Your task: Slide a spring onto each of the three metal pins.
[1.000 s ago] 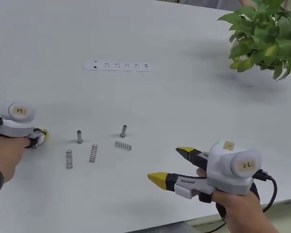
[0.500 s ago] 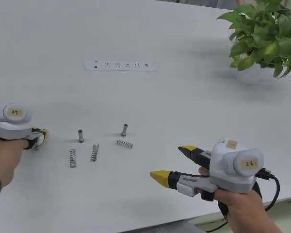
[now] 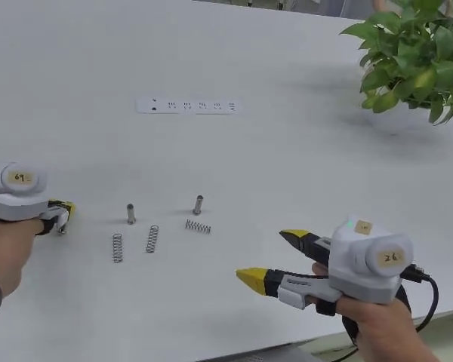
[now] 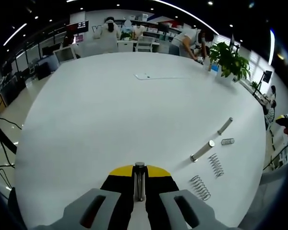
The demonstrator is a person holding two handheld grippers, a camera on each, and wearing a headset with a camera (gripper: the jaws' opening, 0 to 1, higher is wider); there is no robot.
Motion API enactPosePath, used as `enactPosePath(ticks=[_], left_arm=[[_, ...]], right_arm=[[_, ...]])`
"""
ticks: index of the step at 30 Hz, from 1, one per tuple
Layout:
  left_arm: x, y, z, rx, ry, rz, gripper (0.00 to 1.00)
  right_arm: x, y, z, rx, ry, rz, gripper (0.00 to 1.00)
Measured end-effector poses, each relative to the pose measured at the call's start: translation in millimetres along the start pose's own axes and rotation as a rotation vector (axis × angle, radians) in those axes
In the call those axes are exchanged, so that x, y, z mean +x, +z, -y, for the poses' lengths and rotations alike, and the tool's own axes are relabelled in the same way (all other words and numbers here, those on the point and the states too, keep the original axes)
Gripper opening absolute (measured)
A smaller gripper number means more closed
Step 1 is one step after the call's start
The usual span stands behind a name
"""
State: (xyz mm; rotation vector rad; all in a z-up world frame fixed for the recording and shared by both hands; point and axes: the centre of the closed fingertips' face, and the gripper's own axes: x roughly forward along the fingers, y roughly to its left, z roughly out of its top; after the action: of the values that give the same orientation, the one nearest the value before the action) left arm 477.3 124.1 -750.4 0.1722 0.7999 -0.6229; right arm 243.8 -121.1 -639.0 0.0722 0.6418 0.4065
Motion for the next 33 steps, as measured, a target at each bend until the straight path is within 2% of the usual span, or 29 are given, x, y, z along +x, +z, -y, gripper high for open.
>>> enactPosePath(ticks=[9,18,26,33], left_arm=[[-11.2,1.6,-6.5,-0.025,0.013,0.015,0.0],[-13.6,1.0,-9.1,-0.014,0.018,0.017,0.0],[-11.8,0.8,-0.3,0.001,0.008,0.015,0.0],[-13.5,-1.0,6.6,0.063,0.001,0.012,0.0]], right_arm=[[-1.2,-1.2,-1.5,-0.001,-0.001,0.003,0.67],[-0.3,-1.7,-6.9,-0.003,0.004,0.006,0.67],[-2.3,-2.2,-6.1,-0.004,0.0,0.008,0.67],[-4.7,-5.2,-5.7,0.002,-0.007,0.009,0.67]])
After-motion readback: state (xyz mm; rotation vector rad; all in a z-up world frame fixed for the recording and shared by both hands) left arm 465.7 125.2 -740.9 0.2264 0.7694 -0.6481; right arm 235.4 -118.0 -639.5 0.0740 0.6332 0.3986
